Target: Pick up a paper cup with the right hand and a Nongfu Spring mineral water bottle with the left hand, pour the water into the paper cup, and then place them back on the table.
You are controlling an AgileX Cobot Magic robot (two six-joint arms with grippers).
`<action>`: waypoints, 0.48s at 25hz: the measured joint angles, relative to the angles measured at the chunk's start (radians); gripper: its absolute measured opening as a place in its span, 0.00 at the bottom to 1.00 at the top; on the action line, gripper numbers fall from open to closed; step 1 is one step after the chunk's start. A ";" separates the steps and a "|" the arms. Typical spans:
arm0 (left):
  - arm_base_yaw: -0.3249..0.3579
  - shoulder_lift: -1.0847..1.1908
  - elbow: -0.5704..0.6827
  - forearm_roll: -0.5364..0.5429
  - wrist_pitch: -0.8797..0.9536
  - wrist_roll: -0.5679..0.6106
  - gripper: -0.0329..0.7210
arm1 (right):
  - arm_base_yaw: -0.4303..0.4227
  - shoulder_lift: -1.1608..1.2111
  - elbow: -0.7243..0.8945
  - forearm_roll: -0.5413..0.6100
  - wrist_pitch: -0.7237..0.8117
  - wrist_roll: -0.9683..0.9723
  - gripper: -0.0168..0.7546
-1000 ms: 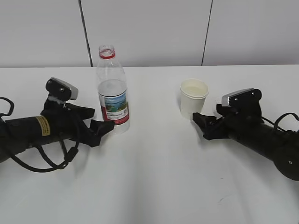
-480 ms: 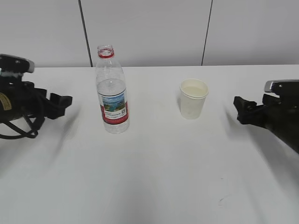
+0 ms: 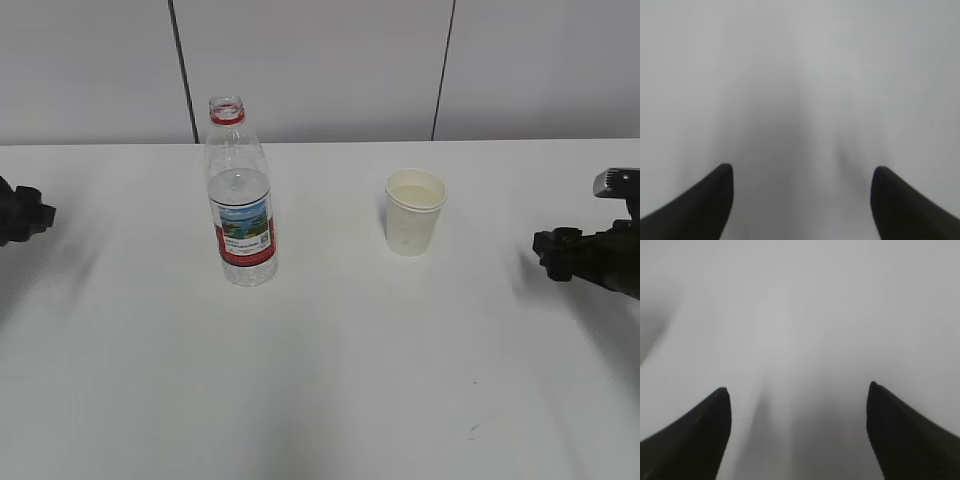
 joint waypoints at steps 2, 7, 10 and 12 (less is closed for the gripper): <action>0.000 0.000 -0.062 -0.004 0.154 0.000 0.72 | 0.000 -0.043 -0.016 -0.007 0.085 0.005 0.82; 0.000 0.000 -0.200 -0.024 0.490 0.000 0.72 | 0.000 -0.170 -0.095 -0.035 0.416 0.012 0.81; 0.000 0.000 -0.266 -0.046 0.661 0.011 0.72 | 0.000 -0.214 -0.175 -0.038 0.668 0.012 0.80; 0.000 0.000 -0.289 -0.065 0.745 0.033 0.72 | 0.000 -0.218 -0.235 -0.033 0.839 0.012 0.79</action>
